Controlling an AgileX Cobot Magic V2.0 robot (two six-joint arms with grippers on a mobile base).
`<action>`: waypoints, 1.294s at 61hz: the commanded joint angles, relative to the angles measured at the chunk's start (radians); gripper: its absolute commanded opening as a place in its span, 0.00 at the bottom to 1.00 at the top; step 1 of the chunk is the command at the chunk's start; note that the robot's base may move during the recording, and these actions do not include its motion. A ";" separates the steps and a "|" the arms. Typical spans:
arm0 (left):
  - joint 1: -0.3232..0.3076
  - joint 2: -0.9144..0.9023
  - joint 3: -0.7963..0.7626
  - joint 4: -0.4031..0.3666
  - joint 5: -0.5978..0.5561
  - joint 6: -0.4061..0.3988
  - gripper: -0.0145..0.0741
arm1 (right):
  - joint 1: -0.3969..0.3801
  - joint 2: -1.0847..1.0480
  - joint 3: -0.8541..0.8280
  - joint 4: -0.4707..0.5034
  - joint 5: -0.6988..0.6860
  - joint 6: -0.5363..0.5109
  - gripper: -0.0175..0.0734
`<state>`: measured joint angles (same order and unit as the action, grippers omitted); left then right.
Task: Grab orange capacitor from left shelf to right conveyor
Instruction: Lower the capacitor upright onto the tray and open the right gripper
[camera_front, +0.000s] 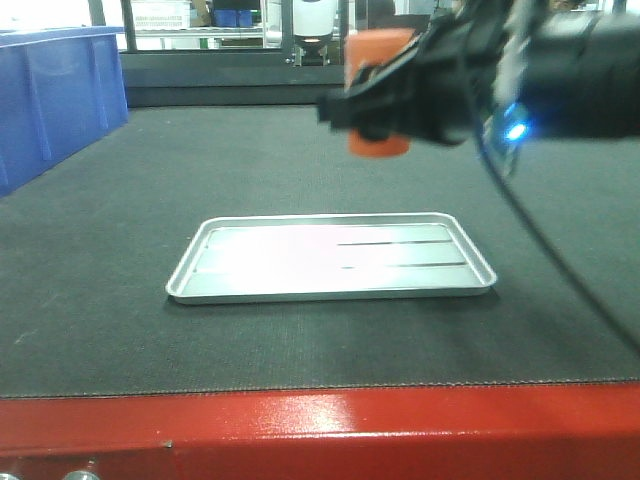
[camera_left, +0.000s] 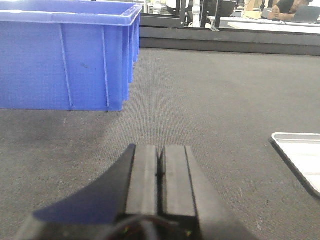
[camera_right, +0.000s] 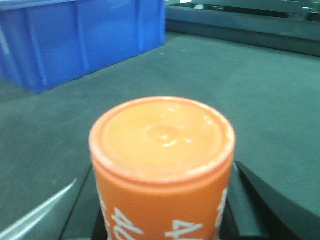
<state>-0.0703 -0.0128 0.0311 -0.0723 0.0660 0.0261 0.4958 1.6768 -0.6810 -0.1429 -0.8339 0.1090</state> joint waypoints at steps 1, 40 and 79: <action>0.003 -0.011 -0.003 -0.002 -0.090 -0.002 0.02 | 0.001 0.009 -0.030 -0.017 -0.126 0.005 0.25; 0.003 -0.011 -0.003 -0.002 -0.090 -0.002 0.02 | 0.001 0.190 -0.035 -0.028 -0.217 0.004 0.29; 0.003 -0.011 -0.003 -0.002 -0.090 -0.002 0.02 | 0.001 0.023 -0.035 -0.030 -0.041 0.004 0.88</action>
<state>-0.0703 -0.0128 0.0311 -0.0723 0.0660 0.0261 0.4973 1.8043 -0.6927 -0.1726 -0.8258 0.1116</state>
